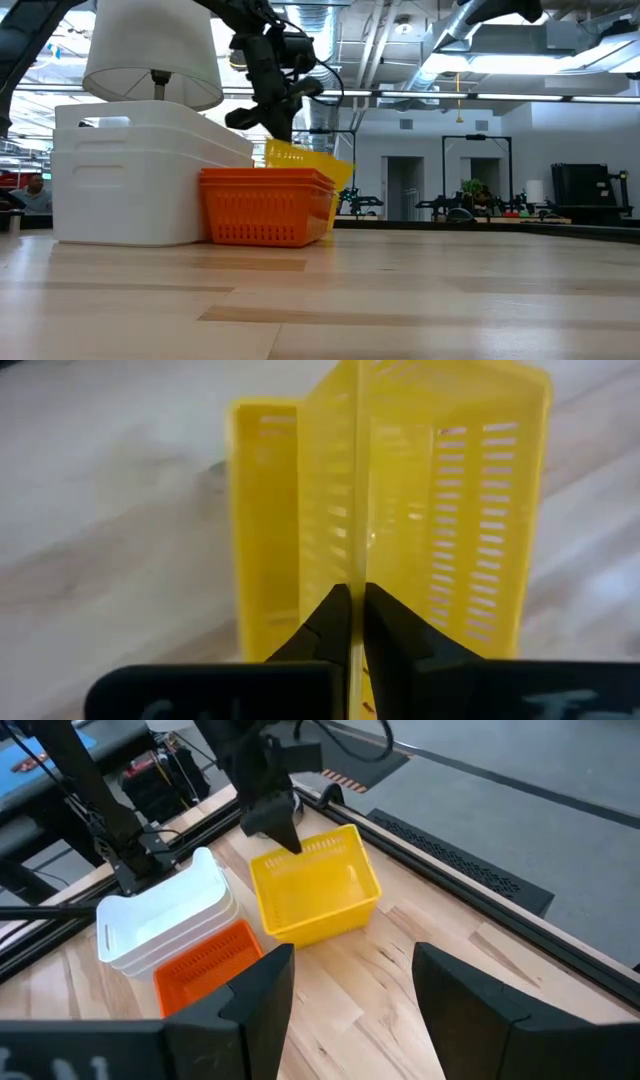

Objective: Stack baskets by color
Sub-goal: Stack the yellow bin on the left yellow bin

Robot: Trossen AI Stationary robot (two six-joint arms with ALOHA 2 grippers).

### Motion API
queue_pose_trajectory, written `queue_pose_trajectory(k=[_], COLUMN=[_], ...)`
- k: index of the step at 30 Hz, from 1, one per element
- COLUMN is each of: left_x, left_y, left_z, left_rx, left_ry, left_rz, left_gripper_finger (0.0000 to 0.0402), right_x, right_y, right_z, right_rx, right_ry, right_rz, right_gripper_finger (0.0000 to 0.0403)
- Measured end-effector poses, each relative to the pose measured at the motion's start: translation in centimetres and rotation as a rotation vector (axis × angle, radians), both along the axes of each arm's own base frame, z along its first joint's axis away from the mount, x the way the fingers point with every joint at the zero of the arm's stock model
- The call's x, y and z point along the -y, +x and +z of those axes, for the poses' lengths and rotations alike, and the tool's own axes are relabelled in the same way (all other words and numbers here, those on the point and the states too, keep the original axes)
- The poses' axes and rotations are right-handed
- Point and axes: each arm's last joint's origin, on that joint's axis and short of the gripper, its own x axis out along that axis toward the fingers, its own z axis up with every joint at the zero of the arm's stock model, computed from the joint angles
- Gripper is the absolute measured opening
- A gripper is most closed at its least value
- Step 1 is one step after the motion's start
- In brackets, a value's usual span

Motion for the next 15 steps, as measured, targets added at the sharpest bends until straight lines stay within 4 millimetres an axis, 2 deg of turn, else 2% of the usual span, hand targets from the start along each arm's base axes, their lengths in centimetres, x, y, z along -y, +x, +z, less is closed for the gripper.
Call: queue_pose_trajectory(k=[6, 10, 15], left_x=[0.0, -0.1, 0.1], left_y=[0.7, -0.1, -1.1], left_z=[1.0, 2.9, 5.7], left_rx=[0.151, 0.233, 0.397], left_ry=[-0.046, -0.031, -0.005], left_rz=[-0.015, 0.0, -0.066], left_gripper_finger=[0.0, 0.0, 0.0], right_x=[0.0, 0.0, 0.0], right_y=[0.0, 0.0, -0.2], right_z=[0.0, 0.0, -0.2], right_rx=[-0.006, -0.006, -0.031], right_ry=[0.001, 0.0, 0.003], right_rz=[0.0, 0.001, 0.001], right_gripper_finger=[0.0225, 0.0225, 0.0225])
